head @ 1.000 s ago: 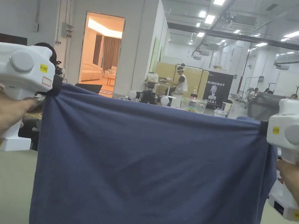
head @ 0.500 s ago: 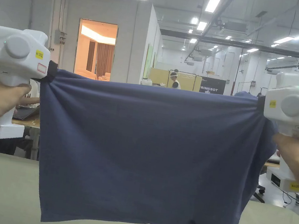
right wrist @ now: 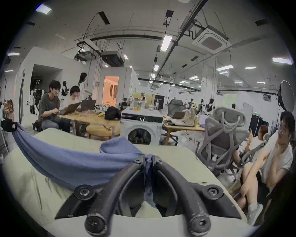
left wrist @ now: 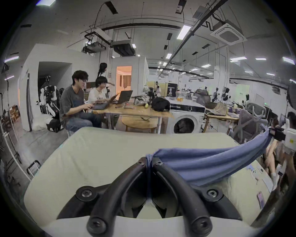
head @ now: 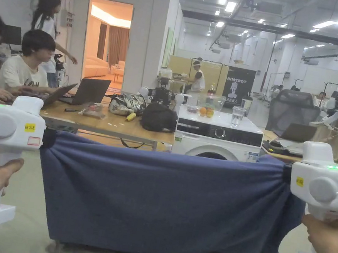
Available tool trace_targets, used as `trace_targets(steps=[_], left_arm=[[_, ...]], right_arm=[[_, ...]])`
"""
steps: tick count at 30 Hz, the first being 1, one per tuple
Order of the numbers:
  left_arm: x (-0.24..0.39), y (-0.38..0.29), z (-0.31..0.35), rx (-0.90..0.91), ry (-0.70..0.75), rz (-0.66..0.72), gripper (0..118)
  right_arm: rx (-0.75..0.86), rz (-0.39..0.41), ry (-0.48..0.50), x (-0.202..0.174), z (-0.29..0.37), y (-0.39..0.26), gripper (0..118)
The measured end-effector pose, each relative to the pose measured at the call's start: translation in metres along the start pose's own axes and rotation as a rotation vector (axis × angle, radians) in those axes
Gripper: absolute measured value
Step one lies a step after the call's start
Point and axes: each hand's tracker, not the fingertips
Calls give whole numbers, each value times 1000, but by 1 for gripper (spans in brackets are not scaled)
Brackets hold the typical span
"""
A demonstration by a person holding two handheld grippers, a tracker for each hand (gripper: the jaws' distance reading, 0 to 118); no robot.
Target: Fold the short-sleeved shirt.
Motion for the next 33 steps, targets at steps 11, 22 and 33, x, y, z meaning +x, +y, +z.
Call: trace_targets(steps=[11, 22, 33], left_arm=[[6, -146, 92, -95, -28, 5, 0], [-1, -269, 110, -353, -42, 52, 0], [-12, -328, 59, -639, -31, 64, 0]], right_arm=[[-142, 34, 10, 16, 102, -140, 4], [-425, 88, 34, 11, 133, -266, 4], [-645, 99, 45, 5, 102, -329, 19]])
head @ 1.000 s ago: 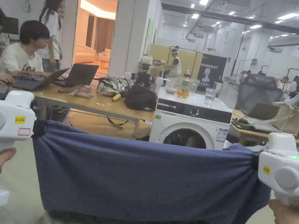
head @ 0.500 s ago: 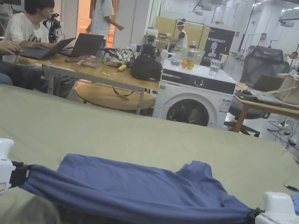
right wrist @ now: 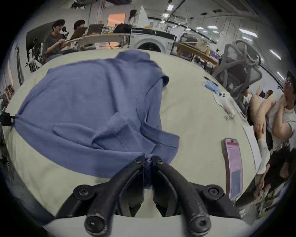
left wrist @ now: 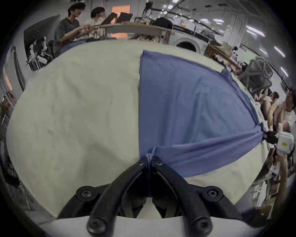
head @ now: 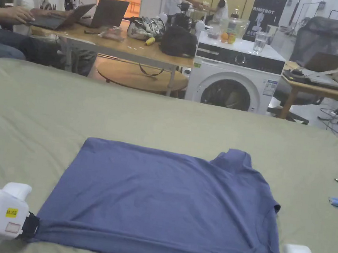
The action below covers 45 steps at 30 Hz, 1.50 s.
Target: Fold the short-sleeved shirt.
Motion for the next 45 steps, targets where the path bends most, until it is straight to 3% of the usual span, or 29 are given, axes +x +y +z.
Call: trace_targets(steps=[2, 3, 5, 7, 10, 16, 17, 18, 19, 20, 21, 25, 30, 36, 37, 40, 45], left_arm=[[3, 1, 6, 6, -4, 28, 0], [1, 3, 7, -2, -9, 46, 3], [-1, 2, 12, -10, -37, 95, 15], [-2, 4, 16, -15, -63, 132, 39], [8, 5, 32, 45, 9, 100, 41], [33, 7, 49, 292, -4, 36, 41], [37, 7, 49, 336, -3, 22, 41], [42, 4, 50, 372, 12, 24, 40], [47, 1, 51, 420, 24, 21, 34], [51, -2, 52, 472, 33, 12, 20], [54, -4, 53, 511, 56, 13, 1], [58, -10, 52, 571, 106, -18, 0], [46, -5, 63, 493, 115, -46, 0], [13, 9, 59, 262, 74, 14, 0], [10, 12, 56, 207, 64, 34, 8], [-3, 16, 44, 93, 10, 74, 51], [-9, 12, 17, -42, 52, 121, 54]], right_arm=[[-8, 10, -15, -2, 0, 4, 21], [-10, 7, -24, -2, 0, 6, 28], [-19, 6, -52, 0, 1, 8, 45], [-30, -4, -72, 4, 6, 14, 49], [26, -102, 0, 12, 29, 21, 54], [284, -125, 22, -7, 50, 34, 54], [322, -135, 36, -12, 52, 34, 50], [351, -147, 36, -18, 52, 34, 38], [392, -156, 45, -24, 54, 32, 14], [424, -153, 40, -29, 53, 31, 3], [446, -141, 30, -35, 54, 30, 0], [517, -125, 41, -50, 59, 26, 0], [500, -101, 60, -56, 62, 25, 0], [439, -97, 64, -57, 51, 24, 0], [426, -98, 69, -56, 50, 23, 0], [406, -103, 73, -55, 48, 22, 0], [366, -101, 71, -46, 50, 21, 0]])
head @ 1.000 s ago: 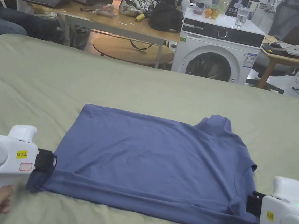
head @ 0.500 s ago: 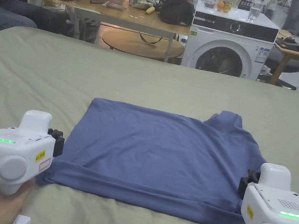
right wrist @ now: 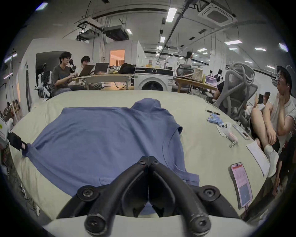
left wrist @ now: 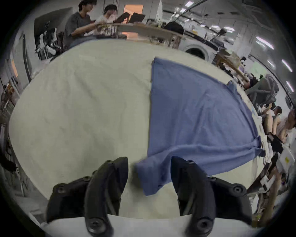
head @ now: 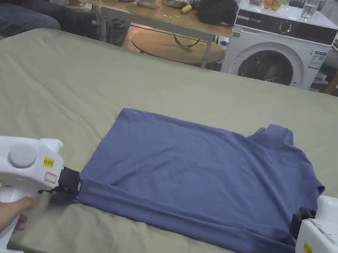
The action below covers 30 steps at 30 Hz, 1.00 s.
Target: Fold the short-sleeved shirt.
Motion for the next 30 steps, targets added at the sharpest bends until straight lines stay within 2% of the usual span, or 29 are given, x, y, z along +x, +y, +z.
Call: trace_targets(steps=[3, 4, 5, 6, 7, 8, 9, 12, 15, 17, 18, 19, 21, 22, 30], left_arm=[[2, -6, -16, -16, 17, 1, 53], [6, -10, -11, 5, 31, -6, 48], [9, -10, -9, 12, 38, -14, 40], [12, -10, -8, 9, 48, -31, 30], [13, -12, -7, 12, 51, -51, 15], [15, -13, -4, 13, 45, -62, 5], [16, -14, -3, 15, 33, -71, 1], [17, -16, -1, 25, -33, -55, 1], [21, -22, -3, 37, -11, -68, 1], [20, -23, 0, 46, -16, -53, 1], [20, -24, 0, 49, -18, -53, 1], [20, -24, 1, 51, -20, -52, 1], [16, -25, 2, 56, -27, -48, 1], [16, -27, 3, 62, -32, -46, 1], [11, -17, 30, 199, -95, -18, 1]], right_arm=[[-25, -19, 2, 10, 4, 3, 0], [-37, -26, 3, 14, 5, 4, 0], [-56, -33, 2, 19, 7, 6, 9], [-85, -31, 4, 23, 7, 8, 25], [-118, -24, 3, 27, 7, 9, 47], [-145, -17, 1, 31, 7, 9, 56], [-178, -9, -3, 35, 6, 9, 57], [-256, 4, 2, 47, -1, 1, 57], [-330, 42, -21, 52, -12, -15, 57], [-389, 42, 19, 54, -21, -26, 56], [-404, 40, 28, 54, -25, -31, 51], [-399, 39, 26, 54, -29, -37, 41], [-371, 4, 70, 55, -29, -42, 29], [-361, 2, 56, 54, -25, -42, 15], [-263, 0, 77, 54, -3, -6, 12]])
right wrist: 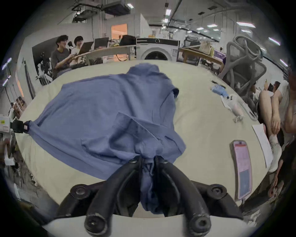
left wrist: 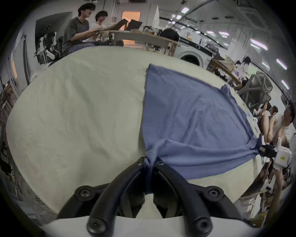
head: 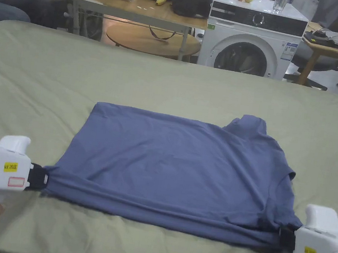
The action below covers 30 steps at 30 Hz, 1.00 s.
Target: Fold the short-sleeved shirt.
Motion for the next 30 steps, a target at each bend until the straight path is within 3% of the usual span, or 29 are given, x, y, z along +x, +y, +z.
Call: trace_targets(steps=[11, 19, 27, 30], left_arm=[[5, 86, -6, 124, -26, 13, 1], [-1, 146, -79, 58, 14, 30, 1], [-2, 158, -140, -54, 22, 10, 1], [2, 156, -150, -62, 28, -9, 3]], right_arm=[[73, -26, -14, -2, -27, 97, 12], [62, -25, -9, -10, -99, 157, 12], [-51, -37, -21, -7, -160, 173, 12], [-69, -27, -31, -7, -173, 170, 21]])
